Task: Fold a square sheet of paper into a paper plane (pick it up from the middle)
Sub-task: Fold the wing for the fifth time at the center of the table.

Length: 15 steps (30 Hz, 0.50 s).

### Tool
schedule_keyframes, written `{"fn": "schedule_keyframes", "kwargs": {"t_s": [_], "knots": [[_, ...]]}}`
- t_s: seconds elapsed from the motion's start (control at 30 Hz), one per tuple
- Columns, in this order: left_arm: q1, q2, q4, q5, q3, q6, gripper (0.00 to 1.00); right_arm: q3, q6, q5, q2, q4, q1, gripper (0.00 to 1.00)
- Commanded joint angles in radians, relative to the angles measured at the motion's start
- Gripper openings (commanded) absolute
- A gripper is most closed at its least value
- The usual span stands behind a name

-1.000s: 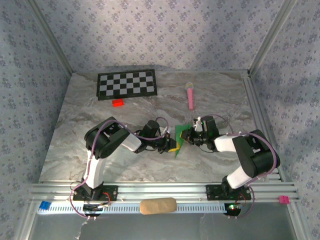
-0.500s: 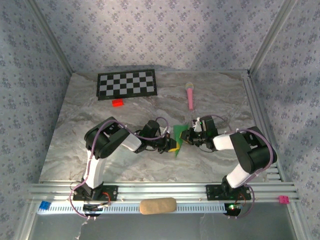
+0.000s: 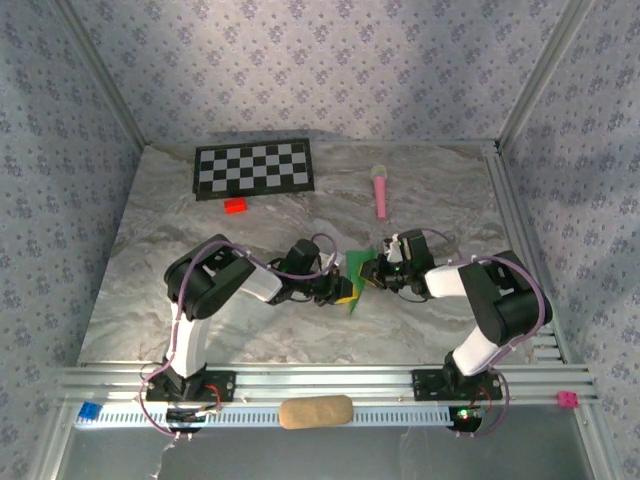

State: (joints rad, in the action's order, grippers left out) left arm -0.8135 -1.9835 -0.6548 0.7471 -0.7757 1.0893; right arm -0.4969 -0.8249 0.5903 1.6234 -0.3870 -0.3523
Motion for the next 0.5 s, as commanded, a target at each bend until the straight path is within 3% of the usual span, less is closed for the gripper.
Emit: {"fn": "schedule_keyframes", "kwargs": {"t_s": [0.0, 0.3, 0.4, 0.47], "knots": [[0.005, 0.002, 0.333, -0.061, 0.018, -0.123, 0.16, -0.007, 0.016, -0.074, 0.024, 0.082, -0.021, 0.12], [-0.018, 0.013, 0.433, -0.044, -0.017, -0.193, 0.07, -0.011, 0.018, -0.088, 0.023, 0.108, -0.025, 0.12], [-0.020, 0.020, 0.441, -0.058, -0.007, -0.190, 0.08, -0.007, 0.017, -0.094, 0.020, 0.112, -0.030, 0.12], [-0.024, 0.026, 0.439, -0.050, -0.004, -0.192, 0.15, -0.004, 0.014, -0.098, 0.016, 0.120, -0.031, 0.12]]}}
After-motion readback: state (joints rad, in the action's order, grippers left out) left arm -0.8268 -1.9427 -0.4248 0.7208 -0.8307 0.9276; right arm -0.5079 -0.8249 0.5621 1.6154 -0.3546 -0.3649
